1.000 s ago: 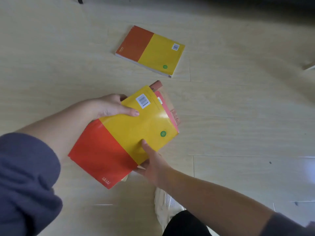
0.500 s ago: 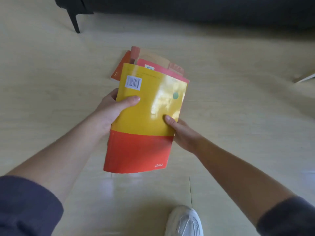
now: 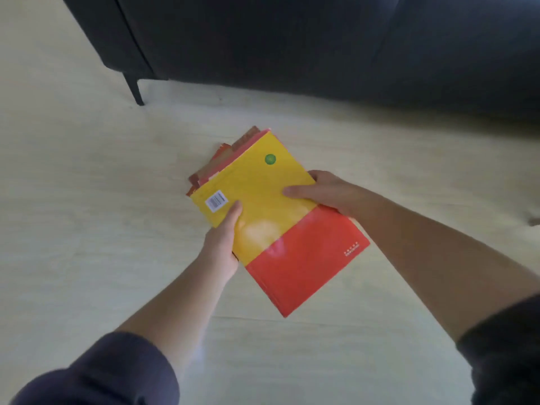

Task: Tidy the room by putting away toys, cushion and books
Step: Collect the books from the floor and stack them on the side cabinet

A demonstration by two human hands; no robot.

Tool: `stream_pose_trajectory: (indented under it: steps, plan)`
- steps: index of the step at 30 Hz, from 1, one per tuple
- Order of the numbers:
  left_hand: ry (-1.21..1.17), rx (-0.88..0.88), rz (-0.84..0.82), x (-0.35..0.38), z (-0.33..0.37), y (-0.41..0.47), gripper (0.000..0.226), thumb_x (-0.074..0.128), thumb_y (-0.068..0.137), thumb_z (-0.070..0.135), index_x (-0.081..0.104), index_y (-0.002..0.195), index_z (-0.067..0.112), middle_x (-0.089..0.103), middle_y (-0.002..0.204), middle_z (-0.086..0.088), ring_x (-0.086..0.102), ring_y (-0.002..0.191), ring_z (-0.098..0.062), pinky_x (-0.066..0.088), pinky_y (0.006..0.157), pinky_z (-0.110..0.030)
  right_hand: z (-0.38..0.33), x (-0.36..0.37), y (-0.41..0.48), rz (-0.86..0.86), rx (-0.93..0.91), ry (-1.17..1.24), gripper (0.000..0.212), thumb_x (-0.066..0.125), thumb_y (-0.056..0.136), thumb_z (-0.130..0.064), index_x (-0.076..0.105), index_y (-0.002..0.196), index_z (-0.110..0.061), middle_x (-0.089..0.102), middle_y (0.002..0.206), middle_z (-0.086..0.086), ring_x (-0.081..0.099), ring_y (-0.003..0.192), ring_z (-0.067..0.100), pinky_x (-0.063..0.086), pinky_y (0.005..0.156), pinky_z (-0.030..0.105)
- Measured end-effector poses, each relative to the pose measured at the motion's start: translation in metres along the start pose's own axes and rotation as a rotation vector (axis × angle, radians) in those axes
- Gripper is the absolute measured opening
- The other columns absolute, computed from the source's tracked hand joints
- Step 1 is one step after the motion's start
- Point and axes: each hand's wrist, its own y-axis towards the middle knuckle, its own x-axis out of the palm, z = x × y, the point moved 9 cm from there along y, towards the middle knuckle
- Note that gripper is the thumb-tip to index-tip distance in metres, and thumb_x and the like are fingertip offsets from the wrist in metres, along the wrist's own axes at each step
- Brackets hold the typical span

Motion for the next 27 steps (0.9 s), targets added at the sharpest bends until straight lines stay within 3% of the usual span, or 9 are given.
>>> stream_pose_trajectory:
  steps: [2,6,8,10,13,16,19,22,27]
  plan:
    - [-0.064,-0.043,0.026,-0.004,-0.003,0.018,0.087,0.083,0.047,0.062,0.062,0.12,0.019,0.072,0.108,-0.009,0.07,0.095,-0.03,0.052,0.092,-0.05,-0.024,0.006,0.029,-0.042,-0.022,-0.173,0.055,0.079,0.076,-0.042,0.061,0.12,-0.016,0.069,0.11,0.0,0.067,0.095,0.016,0.053,0.09,0.033]
    - [-0.146,-0.043,0.1,-0.011,0.013,0.047,0.045,0.072,0.074,0.056,0.06,0.103,0.023,0.07,0.109,-0.008,0.068,0.097,-0.029,0.054,0.088,-0.045,-0.056,0.018,0.081,-0.09,-0.028,-0.43,0.064,0.076,0.071,-0.056,0.06,0.123,-0.021,0.064,0.116,-0.006,0.06,0.107,0.018,0.047,0.099,0.037]
    - [-0.179,-0.049,0.135,-0.011,0.014,0.058,0.038,0.069,0.078,0.053,0.058,0.099,0.024,0.069,0.105,-0.006,0.067,0.096,-0.028,0.055,0.083,-0.042,-0.065,0.017,0.098,-0.082,-0.014,-0.501,0.075,0.075,0.063,-0.063,0.059,0.126,-0.025,0.062,0.12,-0.007,0.058,0.113,0.02,0.045,0.1,0.04]
    - [-0.194,-0.05,0.164,-0.012,0.012,0.07,0.045,0.071,0.077,0.054,0.058,0.106,0.022,0.067,0.11,-0.006,0.065,0.101,-0.027,0.053,0.088,-0.042,-0.063,0.015,0.119,-0.076,0.057,-0.575,0.094,0.073,0.055,-0.069,0.049,0.136,-0.028,0.053,0.135,-0.007,0.049,0.126,0.022,0.041,0.105,0.043]
    - [-0.164,-0.103,0.259,-0.018,0.0,0.082,0.069,0.075,0.071,0.054,0.054,0.126,0.018,0.061,0.124,-0.005,0.058,0.114,-0.029,0.045,0.101,-0.047,-0.039,0.019,0.137,-0.11,0.194,-0.674,0.109,0.071,0.062,-0.07,0.026,0.151,-0.026,0.029,0.156,-0.002,0.031,0.141,0.026,0.034,0.11,0.048]
    - [-0.097,-0.11,0.366,-0.026,-0.003,0.088,0.064,0.071,0.077,0.048,0.052,0.128,0.014,0.059,0.125,-0.007,0.056,0.116,-0.03,0.043,0.103,-0.047,-0.02,0.026,0.149,-0.146,0.236,-0.693,0.118,0.071,0.058,-0.073,0.018,0.153,-0.028,0.024,0.159,-0.001,0.027,0.143,0.027,0.032,0.112,0.049]
    - [-0.084,-0.101,0.402,-0.027,-0.004,0.089,0.054,0.069,0.081,0.041,0.054,0.124,0.011,0.06,0.124,-0.011,0.056,0.116,-0.031,0.044,0.103,-0.046,-0.023,0.027,0.151,-0.15,0.238,-0.704,0.126,0.07,0.048,-0.079,0.022,0.152,-0.027,0.026,0.158,-0.002,0.029,0.143,0.025,0.032,0.112,0.05]
    - [-0.099,-0.118,0.398,-0.023,-0.004,0.084,0.053,0.068,0.081,0.038,0.052,0.122,0.009,0.06,0.116,-0.01,0.056,0.111,-0.032,0.044,0.097,-0.043,-0.025,0.026,0.153,-0.133,0.227,-0.687,0.119,0.072,0.057,-0.075,0.022,0.152,-0.023,0.025,0.158,0.0,0.027,0.143,0.026,0.032,0.112,0.05]
    - [-0.037,-0.092,0.399,-0.027,0.004,0.087,0.044,0.068,0.084,0.034,0.054,0.117,0.009,0.059,0.105,-0.005,0.054,0.095,-0.028,0.045,0.083,-0.037,-0.007,0.025,0.15,-0.124,0.204,-0.469,0.105,0.079,0.064,-0.062,0.024,0.148,-0.031,0.025,0.156,0.002,0.026,0.142,0.027,0.029,0.111,0.047]
